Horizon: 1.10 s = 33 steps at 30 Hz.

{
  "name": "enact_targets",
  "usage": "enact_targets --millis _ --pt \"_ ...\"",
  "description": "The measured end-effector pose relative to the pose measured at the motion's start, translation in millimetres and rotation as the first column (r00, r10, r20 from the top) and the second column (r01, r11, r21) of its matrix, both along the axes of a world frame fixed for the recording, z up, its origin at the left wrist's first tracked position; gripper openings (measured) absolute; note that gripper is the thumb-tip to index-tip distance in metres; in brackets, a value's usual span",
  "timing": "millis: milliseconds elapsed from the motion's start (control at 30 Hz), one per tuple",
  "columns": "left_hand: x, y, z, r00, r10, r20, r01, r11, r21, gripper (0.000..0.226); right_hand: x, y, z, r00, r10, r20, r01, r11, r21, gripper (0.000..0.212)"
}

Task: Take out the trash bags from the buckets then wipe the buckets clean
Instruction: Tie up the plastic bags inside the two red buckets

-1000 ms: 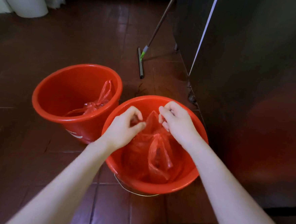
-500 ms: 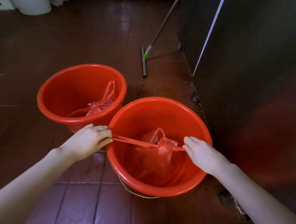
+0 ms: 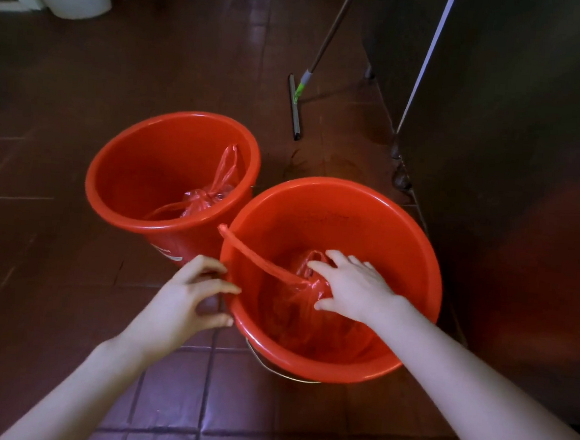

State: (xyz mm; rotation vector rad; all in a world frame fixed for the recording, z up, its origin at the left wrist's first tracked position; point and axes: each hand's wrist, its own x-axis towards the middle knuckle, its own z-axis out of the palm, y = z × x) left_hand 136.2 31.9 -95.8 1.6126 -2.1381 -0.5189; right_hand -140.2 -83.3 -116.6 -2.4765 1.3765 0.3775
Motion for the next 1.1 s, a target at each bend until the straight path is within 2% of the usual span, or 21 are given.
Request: enact_targets --millis 67,167,267,467,567,633,667,767,867,1000,1100 --pt "-5.2 -2.8 -4.7 1.000 0.015 0.000 -0.015 0.999 -0.028 0.042 13.1 -0.9 -5.3 0.997 -0.015 -0.075 0.016 1.000 0.015 0.062" --pt "-11.8 -11.2 -10.8 0.999 0.036 -0.040 -0.038 0.998 -0.044 0.041 11.2 -7.4 -5.5 0.997 -0.040 -0.059 0.037 0.998 -0.054 0.031" --pt "-36.4 -26.1 -14.9 0.997 0.053 -0.053 -0.057 0.995 -0.083 0.042 -9.6 -19.6 2.1 0.989 -0.141 -0.037 0.138 0.987 -0.083 0.029" --pt "-74.1 -68.8 -8.7 0.997 0.075 0.017 -0.071 0.984 -0.165 0.049 -57.0 -32.0 8.5 0.958 -0.278 -0.073 0.268 0.955 -0.128 0.033" --pt "-35.6 -86.2 -1.4 0.944 0.330 0.029 -0.312 0.915 -0.254 0.050 -61.3 -31.1 8.4 0.951 -0.296 -0.088 0.283 0.949 -0.140 0.033" --pt "2.7 -90.4 -1.3 0.856 0.498 0.137 -0.465 0.859 -0.214 0.045 -57.1 -30.2 7.8 0.950 -0.299 -0.086 0.286 0.948 -0.136 0.033" --pt "20.7 -90.0 -3.3 0.832 0.520 0.194 -0.495 0.853 -0.165 0.042 -54.1 -30.1 7.7 0.950 -0.300 -0.084 0.287 0.948 -0.135 0.033" --pt "54.8 -88.5 -7.0 0.862 0.432 0.265 -0.436 0.899 -0.048 0.041 -46.6 -31.5 6.7 0.947 -0.313 -0.073 0.301 0.944 -0.135 0.033" --pt "61.4 -95.3 -2.2 0.886 0.364 0.288 -0.378 0.926 -0.009 0.047 -41.1 -29.6 5.2 0.944 -0.322 -0.071 0.312 0.941 -0.129 0.033" --pt "54.8 -92.3 2.8 0.830 0.217 0.514 -0.241 0.970 -0.021 0.048 -41.9 -29.2 4.7 0.941 -0.329 -0.075 0.316 0.937 -0.146 0.032" --pt "48.4 -70.8 9.1 0.811 0.159 0.564 -0.186 0.983 -0.010 0.050 -45.5 -31.7 5.6 0.940 -0.333 -0.079 0.319 0.936 -0.148 0.032"
